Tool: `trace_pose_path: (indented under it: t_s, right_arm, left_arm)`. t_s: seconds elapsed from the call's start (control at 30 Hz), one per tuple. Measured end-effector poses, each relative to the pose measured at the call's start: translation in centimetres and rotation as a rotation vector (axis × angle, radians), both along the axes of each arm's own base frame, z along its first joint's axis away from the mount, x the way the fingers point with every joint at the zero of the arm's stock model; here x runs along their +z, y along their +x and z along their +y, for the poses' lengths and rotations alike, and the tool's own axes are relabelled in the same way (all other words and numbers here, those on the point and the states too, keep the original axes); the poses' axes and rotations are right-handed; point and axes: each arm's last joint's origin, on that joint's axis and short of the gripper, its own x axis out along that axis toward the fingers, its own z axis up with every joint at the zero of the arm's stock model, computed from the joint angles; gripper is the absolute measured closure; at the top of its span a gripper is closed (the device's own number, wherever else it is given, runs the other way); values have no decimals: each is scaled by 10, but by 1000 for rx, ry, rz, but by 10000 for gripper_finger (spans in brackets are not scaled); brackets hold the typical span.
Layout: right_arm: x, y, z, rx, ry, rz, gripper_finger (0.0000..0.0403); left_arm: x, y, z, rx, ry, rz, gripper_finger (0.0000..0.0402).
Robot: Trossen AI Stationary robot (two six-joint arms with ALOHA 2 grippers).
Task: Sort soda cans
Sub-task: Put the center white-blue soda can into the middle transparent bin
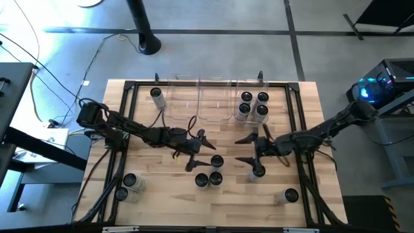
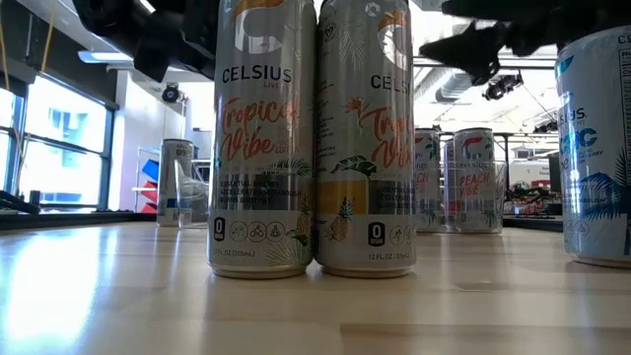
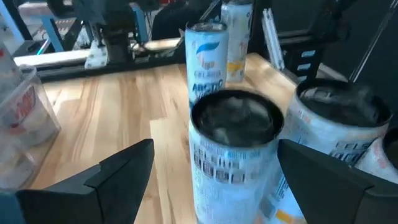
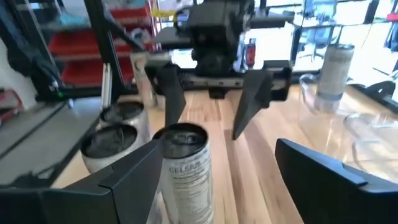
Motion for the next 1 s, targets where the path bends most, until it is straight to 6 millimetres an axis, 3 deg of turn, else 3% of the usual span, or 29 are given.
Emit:
trace_pose_path:
  t_s: [0.53, 1.0]
  right_arm:
    - [-8, 56, 22, 55, -170, 253, 96]
    - [-21, 87, 14, 65, -154, 314, 96]
  left_arm:
    - [-7, 4, 0, 6, -2, -9, 64]
    - [-10, 6, 2, 76, 19, -18, 64]
